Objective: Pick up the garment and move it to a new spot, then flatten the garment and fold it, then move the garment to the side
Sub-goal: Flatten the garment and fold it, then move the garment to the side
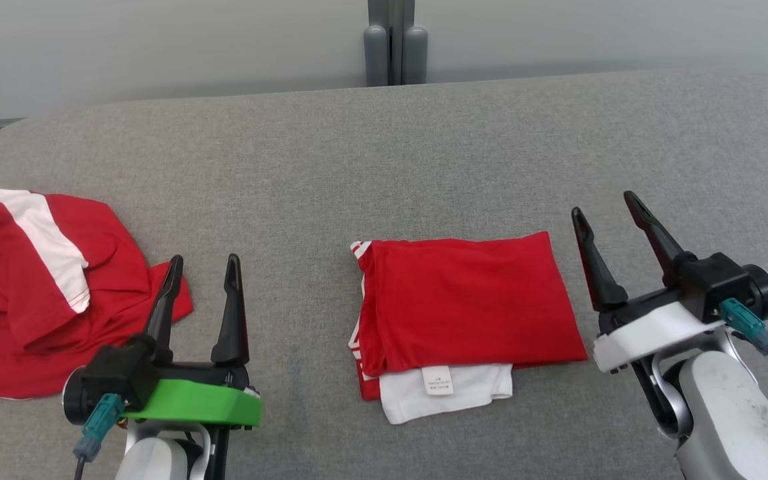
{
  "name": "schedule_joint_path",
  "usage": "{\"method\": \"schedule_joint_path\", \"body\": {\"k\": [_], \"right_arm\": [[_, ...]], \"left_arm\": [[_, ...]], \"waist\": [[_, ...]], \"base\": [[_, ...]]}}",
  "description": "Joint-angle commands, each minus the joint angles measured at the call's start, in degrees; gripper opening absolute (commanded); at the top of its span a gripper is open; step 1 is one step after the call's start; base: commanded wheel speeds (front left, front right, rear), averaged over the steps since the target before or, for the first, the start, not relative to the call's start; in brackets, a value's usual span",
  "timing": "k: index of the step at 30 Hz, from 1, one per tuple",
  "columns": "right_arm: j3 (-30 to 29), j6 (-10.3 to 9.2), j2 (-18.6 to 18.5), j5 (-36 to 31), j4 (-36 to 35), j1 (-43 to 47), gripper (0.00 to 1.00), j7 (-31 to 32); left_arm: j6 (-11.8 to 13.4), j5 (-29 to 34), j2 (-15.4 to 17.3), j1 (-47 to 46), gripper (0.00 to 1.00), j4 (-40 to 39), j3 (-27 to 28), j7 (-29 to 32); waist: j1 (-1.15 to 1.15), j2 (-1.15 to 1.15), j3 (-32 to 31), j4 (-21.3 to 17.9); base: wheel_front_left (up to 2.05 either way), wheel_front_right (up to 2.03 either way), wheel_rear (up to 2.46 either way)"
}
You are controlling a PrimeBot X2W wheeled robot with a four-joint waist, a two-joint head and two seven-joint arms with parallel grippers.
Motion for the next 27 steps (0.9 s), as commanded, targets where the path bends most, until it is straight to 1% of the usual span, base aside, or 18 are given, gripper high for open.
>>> {"method": "schedule_joint_path", "body": {"k": [1,3,8,14,21,27], "right_arm": [[-1.1,0.00,0.6,-0.8,-1.2,1.6,1.00,-0.2],[-2.7,0.00,1.3,-1.8,-2.8,3.0,1.00,-0.2],[-6.1,0.00,3.5,-3.3,-5.3,5.4,1.00,-0.2],[-6.8,0.00,4.7,-4.4,-5.7,6.5,1.00,-0.2],[-7.7,0.00,5.4,-3.5,-3.7,6.0,1.00,-0.2],[-6.4,-0.01,5.5,-3.9,2.0,4.4,1.00,-0.2]], "left_arm": [[0.1,0.6,0.1,-0.2,1.00,-0.2,0.0,0.0],[-0.2,1.7,0.1,0.1,1.00,0.0,-0.5,0.0],[0.4,2.1,0.2,0.6,1.00,-0.1,-0.1,0.0],[0.0,2.7,0.2,1.3,1.00,0.4,-0.7,0.0],[-0.4,2.1,0.2,0.4,1.00,0.6,-1.3,0.0],[-0.6,2.0,0.1,-0.7,1.00,0.8,-2.8,0.0]], "waist": [[0.00,0.00,0.0,-0.4],[0.00,0.00,0.1,-0.5],[0.00,0.00,0.3,-0.6],[0.00,0.00,0.4,-0.6],[0.00,0.00,1.4,-0.1],[0.00,0.00,3.8,0.8]], "base": [[0.00,0.00,0.00],[0.00,0.00,0.00],[0.00,0.00,0.00],[0.00,0.00,0.00],[0.00,0.00,0.00],[0.00,0.00,0.00]]}}
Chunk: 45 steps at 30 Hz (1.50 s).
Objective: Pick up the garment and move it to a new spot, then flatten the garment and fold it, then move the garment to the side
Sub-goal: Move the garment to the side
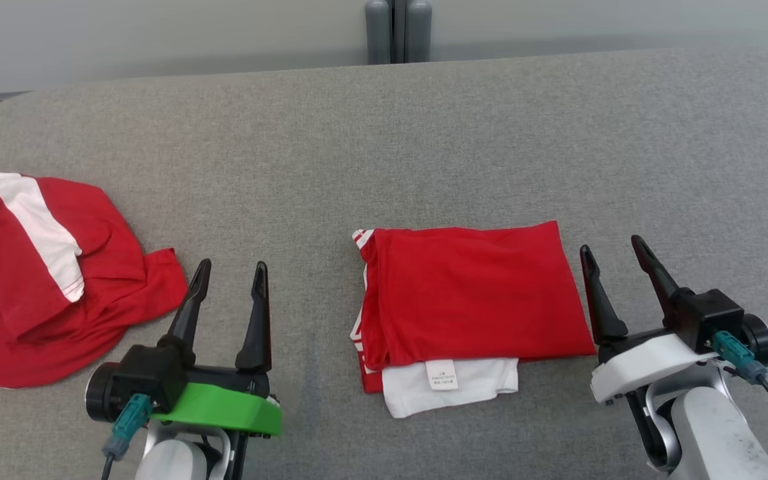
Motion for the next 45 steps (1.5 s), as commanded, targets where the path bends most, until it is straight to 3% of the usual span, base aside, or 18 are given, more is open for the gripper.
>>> {"method": "schedule_joint_path", "body": {"k": [1,9,20,21,22,23,30,38,45], "right_arm": [[0.1,-0.01,0.2,0.1,2.0,-1.1,1.00,-0.1],[0.2,-0.01,1.7,1.6,12.8,-4.5,1.00,-0.2],[2.2,-0.01,2.9,5.2,21.4,-8.0,1.00,0.0],[3.0,-0.01,2.9,5.8,22.2,-8.1,0.92,0.0],[3.6,-0.01,2.8,5.8,22.5,-8.4,0.20,0.0],[4.3,0.00,2.5,5.7,22.5,-8.9,0.00,0.0],[5.8,-0.05,-1.7,2.9,19.1,-12.0,0.00,-0.2],[6.8,-0.05,-10.0,0.8,17.0,-17.4,0.00,-0.2],[6.1,-0.05,-17.4,1.6,19.8,-23.4,0.00,-0.2]], "left_arm": [[-0.2,0.1,0.2,-1.0,1.00,0.3,-0.4,0.0],[-0.6,1.2,0.2,-2.8,1.00,1.4,-1.3,0.0],[-0.6,1.7,0.1,-4.4,1.00,1.2,-1.8,0.0],[-0.6,1.8,0.2,-4.4,1.00,1.2,-1.9,0.0],[-0.6,1.7,0.2,-4.4,1.00,1.1,-1.8,0.0],[-0.5,1.6,0.2,-4.5,1.00,1.0,-1.7,0.0],[-0.7,3.1,0.2,-5.0,1.00,0.1,-1.7,0.0],[-1.8,6.7,0.2,-8.2,1.00,-0.6,-2.4,0.0],[-2.5,7.0,0.4,-13.6,1.00,-1.7,-4.6,0.0]], "waist": [[0.00,0.00,1.4,0.8],[0.00,0.00,4.2,2.4],[0.00,0.00,5.6,2.6],[0.00,0.00,5.5,2.4],[0.00,0.00,5.5,2.2],[0.00,0.00,5.4,1.9],[0.00,0.00,5.9,-1.2],[0.00,0.00,9.3,-6.2],[0.00,0.00,14.9,-9.8]], "base": [[0.00,0.00,0.00],[0.00,0.00,0.00],[0.00,0.00,0.00],[0.00,0.00,0.00],[0.00,0.00,0.00],[0.00,0.00,0.00],[0.00,0.00,0.00],[0.00,0.00,0.00],[0.00,0.00,0.00]]}}
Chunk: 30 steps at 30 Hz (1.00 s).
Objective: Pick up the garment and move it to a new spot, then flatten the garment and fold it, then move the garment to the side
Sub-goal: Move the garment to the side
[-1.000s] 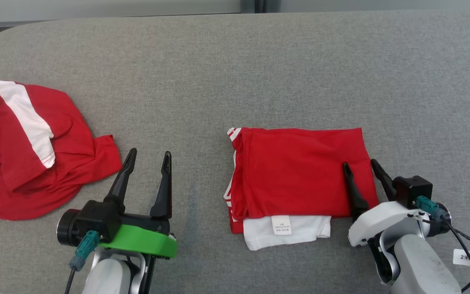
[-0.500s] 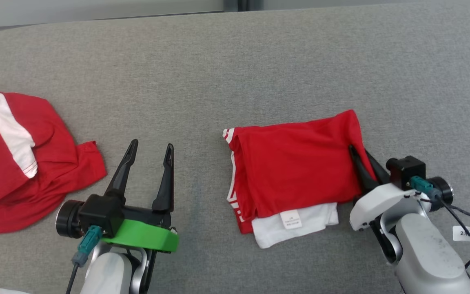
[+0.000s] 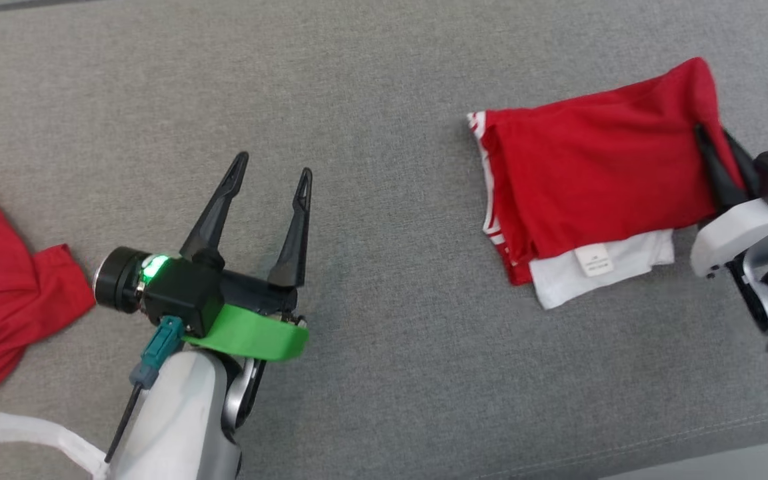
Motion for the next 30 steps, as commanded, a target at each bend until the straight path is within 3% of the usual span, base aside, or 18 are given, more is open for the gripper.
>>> {"method": "schedule_joint_path", "body": {"k": [1,12,22,23,24,25,30], "right_arm": [[-0.4,-0.10,-1.4,0.6,0.6,-1.8,0.00,-0.2],[-5.1,-0.10,-10.3,-1.2,7.0,-11.0,0.00,-0.2],[-11.3,-0.10,-13.8,-4.5,11.5,-16.0,0.00,-0.2],[-12.0,-0.10,-14.0,-4.9,12.7,-16.1,0.25,-0.2],[-12.4,-0.10,-14.0,-5.4,13.1,-16.2,0.67,-0.2],[-12.8,-0.10,-13.7,-5.7,12.8,-16.3,1.00,-0.2],[-14.7,-0.10,-12.0,-6.2,10.9,-14.4,1.00,-0.2]], "left_arm": [[-0.3,0.5,0.4,-2.5,1.00,-0.7,-0.6,0.0],[-0.4,0.7,0.9,-9.6,1.00,-5.2,-4.4,0.0],[-0.4,0.0,1.0,-10.4,1.00,-6.7,-5.2,0.0],[-0.4,-0.2,1.0,-10.3,1.00,-6.6,-5.3,0.0],[-0.4,-0.3,0.9,-10.1,1.00,-6.5,-5.3,0.0],[-0.4,-0.4,0.9,-9.9,1.00,-6.4,-5.2,0.0],[-0.4,-1.0,0.6,-9.0,1.00,-6.0,-4.2,0.0]], "waist": [[0.00,0.00,4.5,-3.1],[0.00,0.00,12.5,-2.7],[0.00,0.00,14.9,0.2],[0.00,0.00,14.8,0.4],[0.00,0.00,14.6,0.6],[0.00,0.00,14.3,0.8],[0.00,0.00,12.0,1.1]], "base": [[0.00,0.00,0.00],[0.00,0.00,0.00],[0.00,0.00,0.00],[0.00,0.00,0.00],[0.00,0.00,0.00],[0.00,0.00,0.00],[0.00,0.00,0.00]]}}
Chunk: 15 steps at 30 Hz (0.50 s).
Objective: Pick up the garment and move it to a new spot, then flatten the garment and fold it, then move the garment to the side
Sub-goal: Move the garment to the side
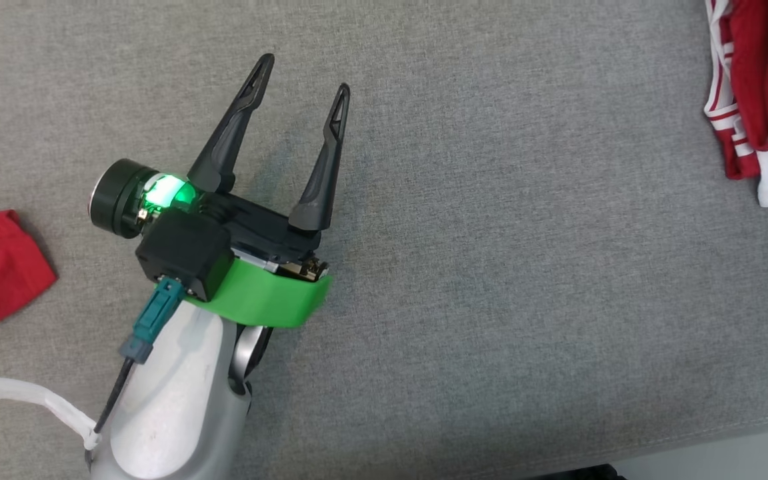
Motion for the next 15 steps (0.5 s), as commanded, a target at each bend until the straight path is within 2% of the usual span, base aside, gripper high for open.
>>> {"method": "schedule_joint_path", "body": {"k": [1,7,10,15], "right_arm": [[-0.6,-0.10,0.7,0.0,-1.0,1.5,1.00,-0.2],[1.1,-0.10,4.6,2.5,-7.6,3.9,1.00,-0.2],[-0.6,-0.10,8.9,8.0,-10.4,5.4,1.00,-0.2],[2.8,-0.08,14.2,12.4,-16.1,9.0,1.00,-0.2]], "left_arm": [[-0.1,-0.8,0.0,0.7,1.00,0.1,0.4,0.0],[-0.1,-1.6,-0.3,3.1,1.00,0.7,2.8,0.0],[0.0,-2.8,-0.4,5.4,1.00,0.9,4.6,0.0],[0.8,-5.0,-0.5,9.0,1.00,0.5,7.8,0.0]], "waist": [[-0.01,0.00,-1.9,0.2],[-0.01,0.00,-7.9,0.7],[-0.01,0.00,-11.5,1.5],[-0.01,0.00,-16.4,3.1]], "base": [[0.00,0.00,0.00],[0.00,0.00,0.00],[0.00,0.00,0.00],[0.00,0.00,0.00]]}}
